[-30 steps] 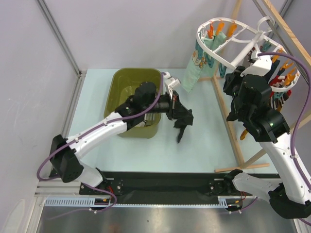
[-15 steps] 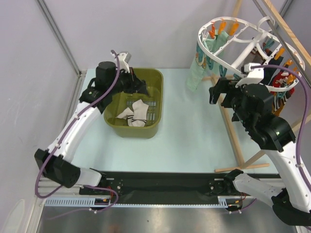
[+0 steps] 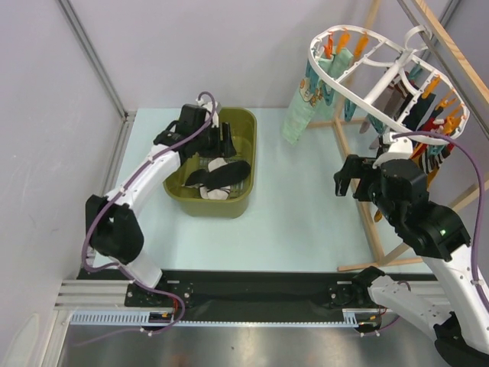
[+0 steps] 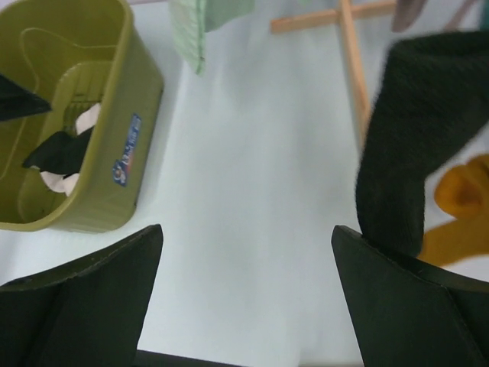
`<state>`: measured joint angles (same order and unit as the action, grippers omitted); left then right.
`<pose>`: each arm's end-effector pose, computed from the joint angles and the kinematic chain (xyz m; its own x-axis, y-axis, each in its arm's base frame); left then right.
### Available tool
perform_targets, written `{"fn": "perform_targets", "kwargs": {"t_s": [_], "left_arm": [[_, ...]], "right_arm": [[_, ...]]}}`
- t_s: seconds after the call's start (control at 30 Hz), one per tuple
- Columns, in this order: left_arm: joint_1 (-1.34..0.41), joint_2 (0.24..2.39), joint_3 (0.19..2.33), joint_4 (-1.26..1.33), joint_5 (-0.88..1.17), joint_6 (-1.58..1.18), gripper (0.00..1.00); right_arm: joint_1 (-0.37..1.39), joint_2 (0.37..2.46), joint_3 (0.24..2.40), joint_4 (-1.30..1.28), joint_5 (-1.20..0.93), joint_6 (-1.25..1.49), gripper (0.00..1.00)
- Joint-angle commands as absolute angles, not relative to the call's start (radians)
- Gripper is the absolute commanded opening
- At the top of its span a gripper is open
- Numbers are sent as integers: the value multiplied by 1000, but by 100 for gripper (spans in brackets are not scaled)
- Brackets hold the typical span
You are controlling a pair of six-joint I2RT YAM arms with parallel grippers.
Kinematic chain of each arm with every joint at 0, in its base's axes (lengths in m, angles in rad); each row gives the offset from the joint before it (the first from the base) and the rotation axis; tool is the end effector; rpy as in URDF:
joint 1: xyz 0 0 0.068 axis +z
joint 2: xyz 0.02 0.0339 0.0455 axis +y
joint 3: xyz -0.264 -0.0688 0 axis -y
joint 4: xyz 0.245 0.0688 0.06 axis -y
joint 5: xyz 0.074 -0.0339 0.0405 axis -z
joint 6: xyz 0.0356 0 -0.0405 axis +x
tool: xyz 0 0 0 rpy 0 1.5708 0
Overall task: Remove the socks clipped to the hanger
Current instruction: Place the sock in the bin.
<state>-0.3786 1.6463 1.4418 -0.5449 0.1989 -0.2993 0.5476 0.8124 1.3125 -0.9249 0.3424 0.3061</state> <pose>0.3428 -0.1439 0.3116 -0.7513 -0.0122 -0.6599 0.2880 0.8935 -0.3445 0.1109 0.0536 0.4310 -0.4046 0.0857 -0.9105 -0.1125 0.9834 0.1426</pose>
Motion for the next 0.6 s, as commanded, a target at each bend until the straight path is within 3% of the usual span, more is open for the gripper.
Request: {"fn": "perform_targets", "kwargs": {"t_s": [0.0, 0.2, 0.57], "left_arm": [[-425, 1522, 1541, -517, 138, -267, 72], [-534, 1479, 1615, -535, 176, -256, 75], [-637, 1348, 1522, -350, 351, -331, 77]], "right_arm": [[548, 788, 1309, -1003, 488, 367, 100], [549, 802, 1362, -1046, 479, 393, 100], [548, 894, 1542, -1215, 555, 382, 100]]}}
